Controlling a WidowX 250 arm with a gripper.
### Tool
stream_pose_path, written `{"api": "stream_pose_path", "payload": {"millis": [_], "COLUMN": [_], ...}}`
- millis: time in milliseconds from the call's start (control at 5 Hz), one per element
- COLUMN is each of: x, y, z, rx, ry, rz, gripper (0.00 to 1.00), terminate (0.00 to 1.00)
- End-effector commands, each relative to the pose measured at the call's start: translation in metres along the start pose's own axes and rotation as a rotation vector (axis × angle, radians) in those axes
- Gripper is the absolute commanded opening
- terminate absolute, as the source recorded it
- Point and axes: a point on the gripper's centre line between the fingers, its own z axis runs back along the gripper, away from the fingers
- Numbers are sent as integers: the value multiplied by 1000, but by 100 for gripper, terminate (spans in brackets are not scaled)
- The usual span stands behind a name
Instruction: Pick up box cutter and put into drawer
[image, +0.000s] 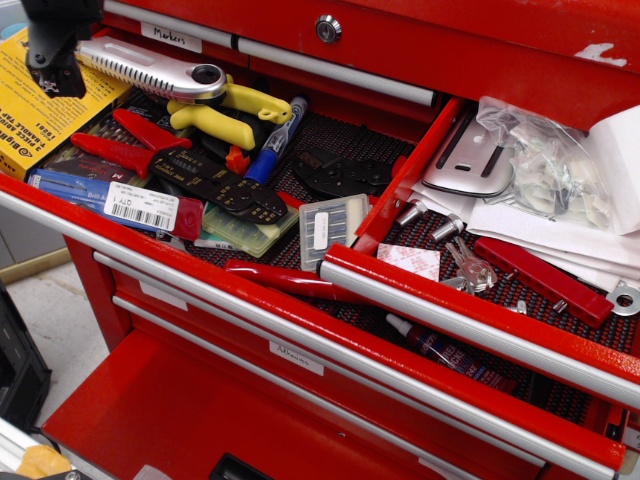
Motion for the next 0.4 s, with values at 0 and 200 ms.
{"api": "stream_pose_path", "payload": {"millis": [0,200], "x": [9,16], "y": [30,36], "z": [-2,-18], "rx": [136,172], "ry": [-150,-311], "rz": [-428,-621], "gripper": [100,100], "terminate": [0,0]}}
